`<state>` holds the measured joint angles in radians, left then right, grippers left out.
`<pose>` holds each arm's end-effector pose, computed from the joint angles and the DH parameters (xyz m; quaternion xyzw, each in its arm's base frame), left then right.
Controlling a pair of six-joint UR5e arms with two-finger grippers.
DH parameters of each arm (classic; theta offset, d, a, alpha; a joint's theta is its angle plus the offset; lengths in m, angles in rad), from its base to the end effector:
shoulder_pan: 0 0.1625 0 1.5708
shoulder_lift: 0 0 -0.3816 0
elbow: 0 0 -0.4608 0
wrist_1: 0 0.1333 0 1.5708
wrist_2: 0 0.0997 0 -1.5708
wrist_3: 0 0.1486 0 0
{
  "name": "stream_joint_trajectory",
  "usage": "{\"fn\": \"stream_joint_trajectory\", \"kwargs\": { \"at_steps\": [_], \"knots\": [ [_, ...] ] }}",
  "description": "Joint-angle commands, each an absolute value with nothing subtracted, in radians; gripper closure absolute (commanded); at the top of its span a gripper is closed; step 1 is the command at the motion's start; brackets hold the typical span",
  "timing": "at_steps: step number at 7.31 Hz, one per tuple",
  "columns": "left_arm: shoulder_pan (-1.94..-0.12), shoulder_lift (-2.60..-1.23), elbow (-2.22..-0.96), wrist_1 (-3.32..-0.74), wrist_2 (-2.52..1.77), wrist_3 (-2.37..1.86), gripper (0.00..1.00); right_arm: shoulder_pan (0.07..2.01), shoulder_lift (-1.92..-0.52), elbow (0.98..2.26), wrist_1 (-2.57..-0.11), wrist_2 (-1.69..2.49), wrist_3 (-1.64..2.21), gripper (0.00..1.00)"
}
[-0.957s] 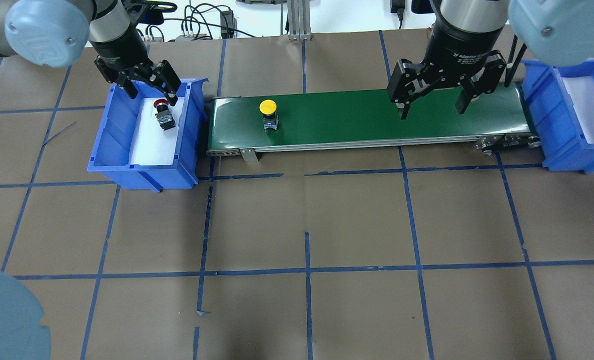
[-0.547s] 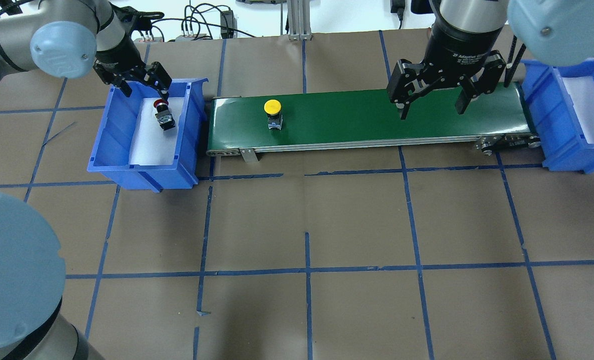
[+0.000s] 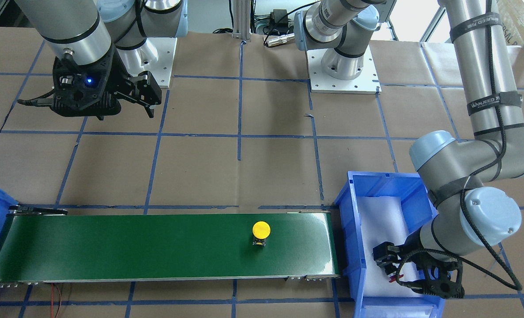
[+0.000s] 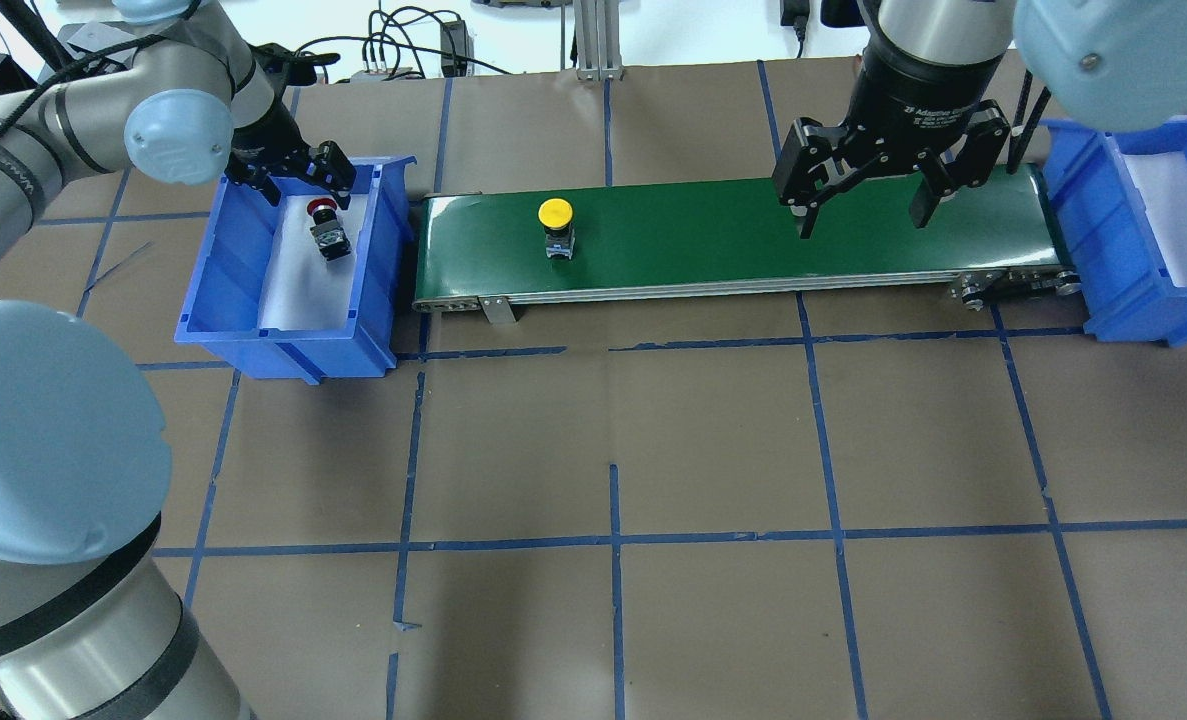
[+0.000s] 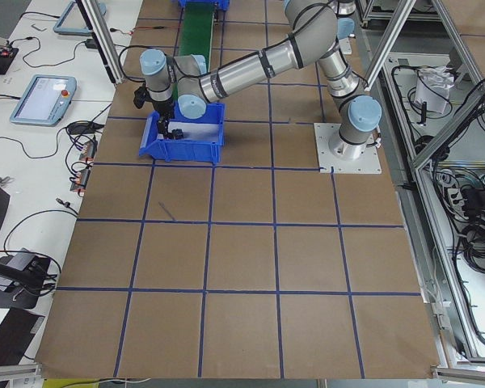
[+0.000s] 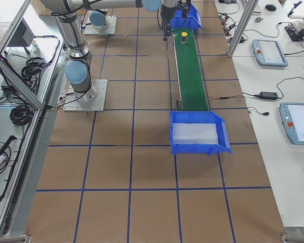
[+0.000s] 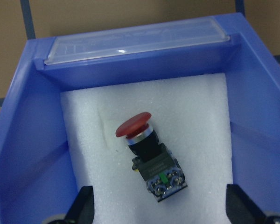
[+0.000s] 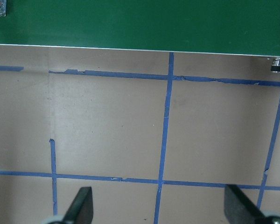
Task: Transport two buttons from left to right
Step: 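Lower the left gripper into the blue bin and grasp the red button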
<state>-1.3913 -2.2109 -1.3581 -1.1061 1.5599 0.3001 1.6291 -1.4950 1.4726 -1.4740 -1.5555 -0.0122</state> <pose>0.0016 -0.7644 0.1328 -0.0604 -0.9980 0.0194 0.0009 0.1690 -0.5691 0.3977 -0.0349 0.9987 0.0374 0.0068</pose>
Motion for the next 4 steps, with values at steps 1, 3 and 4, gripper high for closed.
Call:
{"fn": "stream_joint_trajectory", "kwargs": {
  "at_steps": [1, 3, 4],
  "knots": [
    [-1.388, -2.258, -1.355, -1.068, 1.559, 0.291, 0.0, 1.629, -1.496, 1.473, -1.474, -1.555, -0.012, 0.0],
    [-1.39, -2.26, -1.371, -1.068, 1.56, 0.293, 0.1, 1.629, -1.494, 1.473, -1.474, -1.555, -0.015, 0.0],
    [-1.391, -2.258, -1.376, -1.068, 1.562, 0.295, 0.35, 1.629, -1.496, 1.473, -1.474, -1.555, -0.014, 0.0]
  ]
}}
